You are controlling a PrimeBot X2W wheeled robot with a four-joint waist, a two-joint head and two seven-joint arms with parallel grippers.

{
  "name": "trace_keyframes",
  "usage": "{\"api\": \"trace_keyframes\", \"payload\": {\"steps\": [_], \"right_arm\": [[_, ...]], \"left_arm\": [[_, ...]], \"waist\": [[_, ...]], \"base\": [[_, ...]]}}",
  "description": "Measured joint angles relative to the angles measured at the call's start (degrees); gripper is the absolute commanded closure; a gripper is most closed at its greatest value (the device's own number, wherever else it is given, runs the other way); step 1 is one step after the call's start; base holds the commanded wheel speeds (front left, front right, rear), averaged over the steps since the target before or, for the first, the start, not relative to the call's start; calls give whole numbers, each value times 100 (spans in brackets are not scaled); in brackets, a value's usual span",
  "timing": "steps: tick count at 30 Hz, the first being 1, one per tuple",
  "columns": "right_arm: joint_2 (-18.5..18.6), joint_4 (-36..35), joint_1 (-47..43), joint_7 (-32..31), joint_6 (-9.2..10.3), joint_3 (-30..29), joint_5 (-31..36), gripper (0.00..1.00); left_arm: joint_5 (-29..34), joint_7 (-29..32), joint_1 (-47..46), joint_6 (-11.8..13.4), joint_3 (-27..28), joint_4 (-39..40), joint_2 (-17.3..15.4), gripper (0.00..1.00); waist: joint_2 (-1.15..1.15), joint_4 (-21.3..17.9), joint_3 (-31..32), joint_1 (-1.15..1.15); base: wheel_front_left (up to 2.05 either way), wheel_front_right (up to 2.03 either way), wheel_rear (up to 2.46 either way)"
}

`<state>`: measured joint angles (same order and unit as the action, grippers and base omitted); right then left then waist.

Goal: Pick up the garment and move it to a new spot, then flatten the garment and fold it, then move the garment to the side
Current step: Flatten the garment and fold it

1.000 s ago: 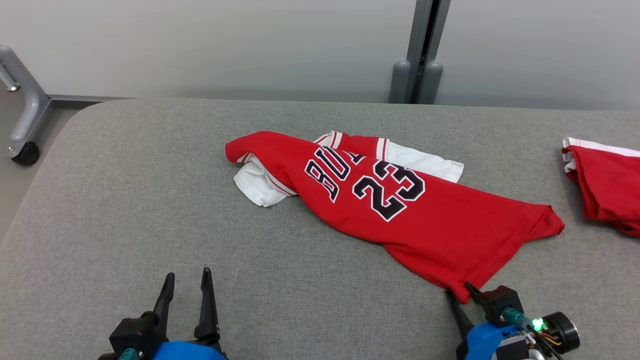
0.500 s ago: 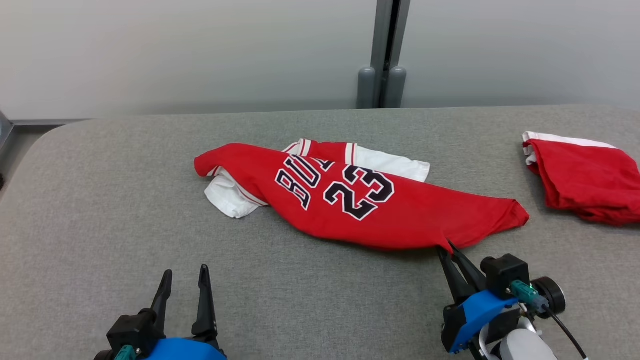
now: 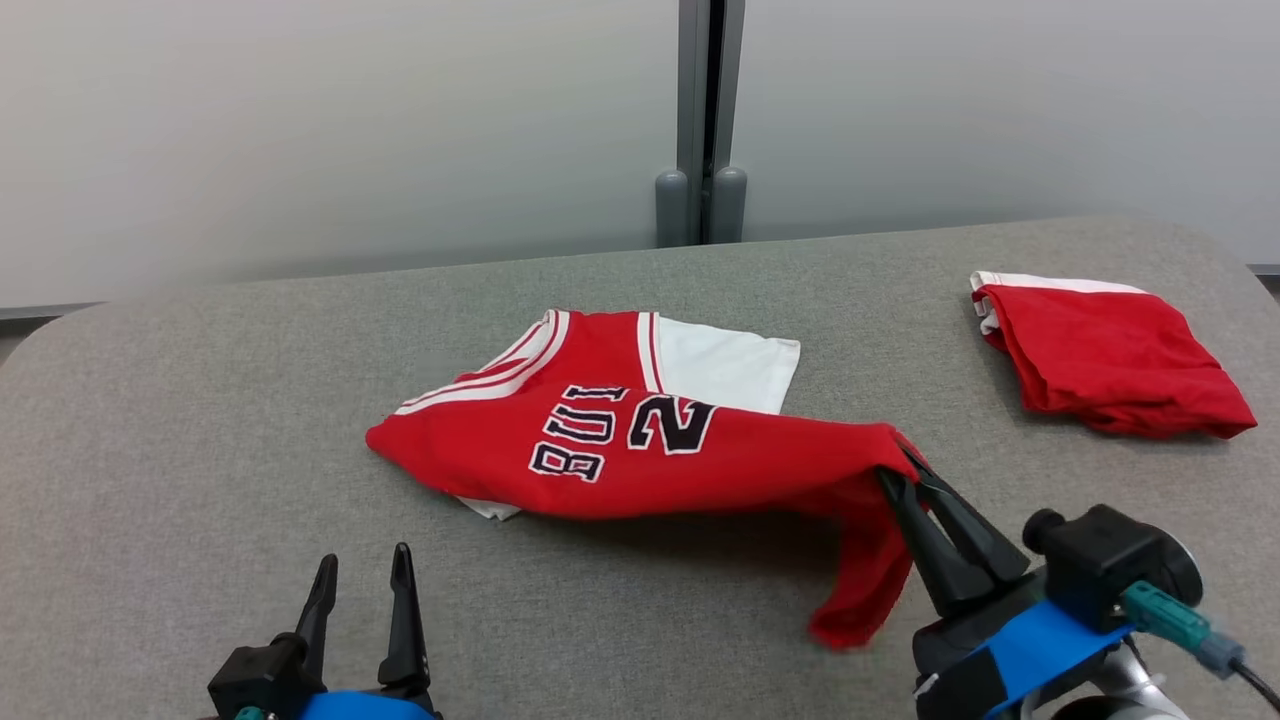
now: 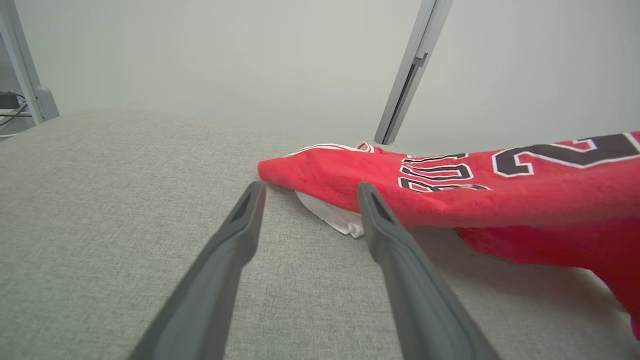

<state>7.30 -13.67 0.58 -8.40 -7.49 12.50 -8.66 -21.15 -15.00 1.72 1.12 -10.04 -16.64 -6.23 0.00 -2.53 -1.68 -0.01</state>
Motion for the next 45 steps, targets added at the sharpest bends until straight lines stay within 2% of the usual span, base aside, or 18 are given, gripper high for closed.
{"api": "trace_keyframes", "payload": {"steps": [2, 5, 10, 18, 19, 20, 21, 25, 30, 39, 45], "right_arm": [[16, -141, -65, -212, 0, -126, -154, 100], [85, 190, -52, -345, 0, -449, -289, 100], [345, 1523, 493, -155, 0, -1053, -24, 100], [520, 3444, 1798, 269, 0, -1346, 100, 100], [563, 3684, 1940, 335, 0, -1346, 167, 91], [579, 3893, 2067, 486, 0, -1393, 223, 52], [584, 4094, 2205, 638, 0, -1441, 267, 0], [561, 4758, 2587, 1143, 0, -1478, 533, 0], [390, 5072, 2685, 1666, 0, -1312, 615, 0], [1, 4805, 1879, 1930, 0, -812, 430, 0], [-177, 4369, 1496, 1993, 0, -781, 476, 0]], "left_arm": [[9, 0, -5, -15, 15, 0, -2, 0], [55, 0, -47, -37, 3, -4, 9, 0], [96, 0, -222, -93, -18, -25, 42, 0], [159, 0, -398, -165, -25, -116, 88, 0], [164, 0, -424, -167, -30, -122, 94, 0], [182, 0, -439, -170, -38, -129, 100, 0], [203, 0, -449, -178, -46, -145, 108, 0], [223, 0, -491, -218, -62, -201, 131, 0], [261, 0, -505, -225, -69, -241, 156, 0], [308, 0, -367, -248, -24, -279, 174, 0], [308, 0, -353, -274, -12, -369, 154, 0]], "waist": [[0, 22, -43, 0], [0, 98, -130, 0], [0, 297, -328, 0], [0, 634, -673, 1], [0, 665, -708, 1], [0, 692, -739, 1], [0, 718, -766, 1], [0, 769, -811, 1], [0, 683, -723, 1], [0, 366, -482, 1], [0, 214, -422, 1]], "base": [[0, 0, 0], [0, 0, 0], [0, 0, 0], [0, 0, 0], [0, 0, 0], [0, 0, 0], [0, 0, 0], [0, 0, 0], [0, 0, 0], [0, 0, 0], [0, 0, 0]]}}
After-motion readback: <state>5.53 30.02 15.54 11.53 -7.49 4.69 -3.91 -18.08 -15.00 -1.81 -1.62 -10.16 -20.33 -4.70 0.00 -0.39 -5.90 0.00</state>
